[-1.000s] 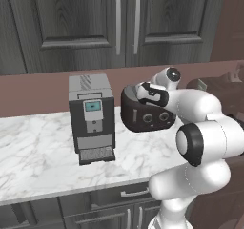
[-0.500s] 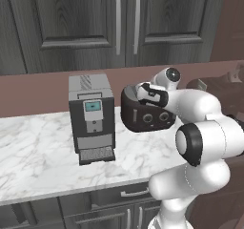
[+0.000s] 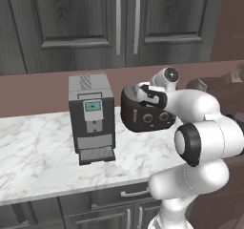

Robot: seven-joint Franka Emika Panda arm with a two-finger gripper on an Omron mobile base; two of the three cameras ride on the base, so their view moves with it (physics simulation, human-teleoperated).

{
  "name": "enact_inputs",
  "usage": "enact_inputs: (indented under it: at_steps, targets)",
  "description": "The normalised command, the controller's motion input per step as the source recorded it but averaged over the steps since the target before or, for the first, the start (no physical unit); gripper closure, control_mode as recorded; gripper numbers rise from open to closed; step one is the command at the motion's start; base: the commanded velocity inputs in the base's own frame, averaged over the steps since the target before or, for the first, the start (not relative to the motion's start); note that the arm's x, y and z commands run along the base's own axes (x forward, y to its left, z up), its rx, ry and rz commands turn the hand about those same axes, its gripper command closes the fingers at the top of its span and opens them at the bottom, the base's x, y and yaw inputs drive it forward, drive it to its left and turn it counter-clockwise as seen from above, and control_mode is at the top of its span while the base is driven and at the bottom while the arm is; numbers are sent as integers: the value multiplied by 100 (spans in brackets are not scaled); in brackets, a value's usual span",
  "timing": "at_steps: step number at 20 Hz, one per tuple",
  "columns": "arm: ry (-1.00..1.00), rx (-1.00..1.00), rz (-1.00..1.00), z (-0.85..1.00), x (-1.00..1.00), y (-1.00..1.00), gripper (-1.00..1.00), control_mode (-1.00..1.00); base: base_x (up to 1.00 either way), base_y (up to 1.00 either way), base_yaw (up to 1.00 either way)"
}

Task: Start the toaster. Once the lever pops up, take the bread to the plate on the dining counter.

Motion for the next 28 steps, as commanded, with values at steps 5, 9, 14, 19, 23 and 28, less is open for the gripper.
enact_inputs:
  at_steps: [5, 9, 14, 19, 23, 28]
  targets:
    - [0, 0, 0, -6, 0, 9, -100, -100, 0, 0, 0]
    - [0, 0, 0, -18, 0, 4, -100, -100, 0, 0, 0]
    - [0, 0, 0, -12, 0, 0, -100, -100, 0, 0, 0]
    - [0, 0, 0, -9, -4, 0, -100, -100, 0, 0, 0]
    - [0, 0, 0, -17, -9, 0, -100, -100, 0, 0, 0]
    - [0, 0, 0, -14, -2, 0, -100, -100, 0, 0, 0]
